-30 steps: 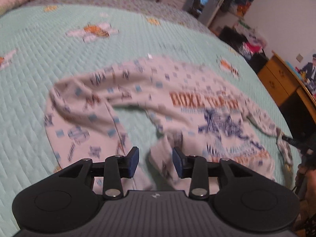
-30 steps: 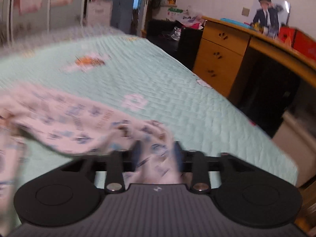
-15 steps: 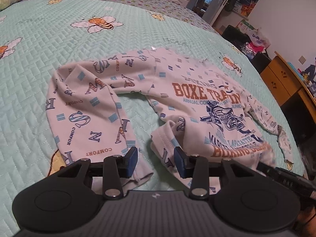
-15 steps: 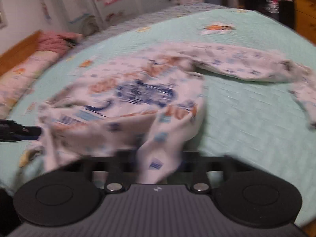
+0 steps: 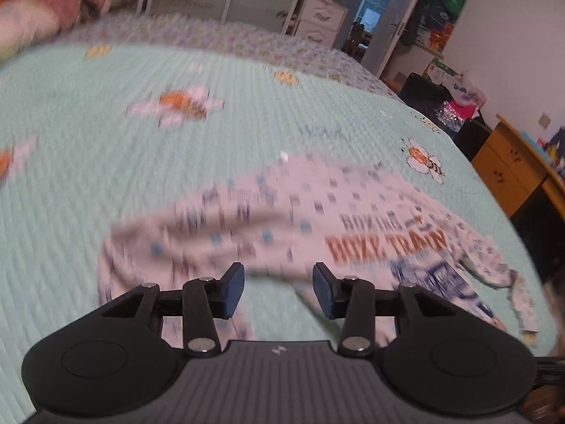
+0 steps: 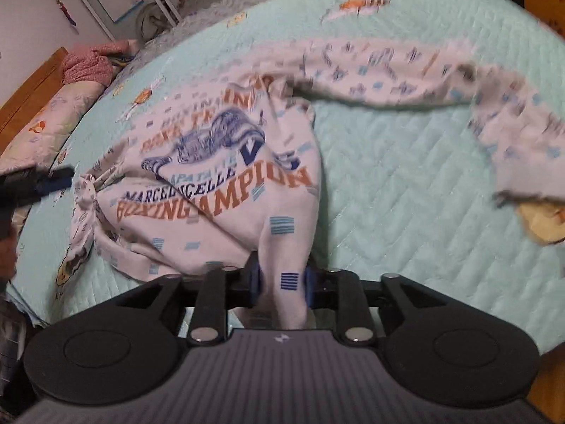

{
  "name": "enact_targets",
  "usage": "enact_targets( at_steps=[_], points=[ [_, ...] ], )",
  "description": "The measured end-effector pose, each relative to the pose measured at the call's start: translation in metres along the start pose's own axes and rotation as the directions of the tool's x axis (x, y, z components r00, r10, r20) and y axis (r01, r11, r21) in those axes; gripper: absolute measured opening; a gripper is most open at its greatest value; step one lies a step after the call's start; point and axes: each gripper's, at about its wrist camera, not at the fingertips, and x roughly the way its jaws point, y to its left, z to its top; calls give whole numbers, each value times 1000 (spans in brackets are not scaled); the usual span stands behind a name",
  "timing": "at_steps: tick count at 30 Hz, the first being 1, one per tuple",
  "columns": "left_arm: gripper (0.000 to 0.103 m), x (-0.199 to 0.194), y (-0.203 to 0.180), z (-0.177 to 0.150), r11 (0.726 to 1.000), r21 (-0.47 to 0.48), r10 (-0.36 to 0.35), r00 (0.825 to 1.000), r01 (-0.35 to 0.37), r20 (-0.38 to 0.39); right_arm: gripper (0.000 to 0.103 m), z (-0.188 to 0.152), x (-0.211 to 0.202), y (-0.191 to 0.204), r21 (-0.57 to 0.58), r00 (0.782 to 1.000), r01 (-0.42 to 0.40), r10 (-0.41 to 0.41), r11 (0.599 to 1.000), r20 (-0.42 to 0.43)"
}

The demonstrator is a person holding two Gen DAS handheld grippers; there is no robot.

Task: Fold clothes

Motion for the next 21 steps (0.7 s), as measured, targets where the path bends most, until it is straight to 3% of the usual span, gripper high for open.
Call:
enact_targets(
  at_steps=[1,3,6,12,17,19,21],
  points=[
    [48,6,-1,8,1000,23,16,1000,-16,6,41,4,-10,-2,-1,999,18,-18,1000,37],
    [49,22,-3,26,998,58,22,1000,-22,5,47,15,-26,-10,18,992,46,-48,999,117],
    [49,57,-11,47,991,131,20,1000,-18,-17,47,37,-33,-23,62,975,25,-38,998,217],
    [49,133,-27,73,969,246,39,997,-22,-65,47,96,17,-34,146,937,-193,138,970,320],
    [49,173,-29,92,964,266,20,997,1,-75,48,161,93,-8,29,896,-310,282,950,342],
    [49,186,-29,100,964,266,1,997,20,-81,48,191,126,-3,7,866,-420,399,907,301],
    [48,200,-30,105,956,293,-6,995,36,-103,48,217,148,1,7,808,-540,516,842,284]
  ],
)
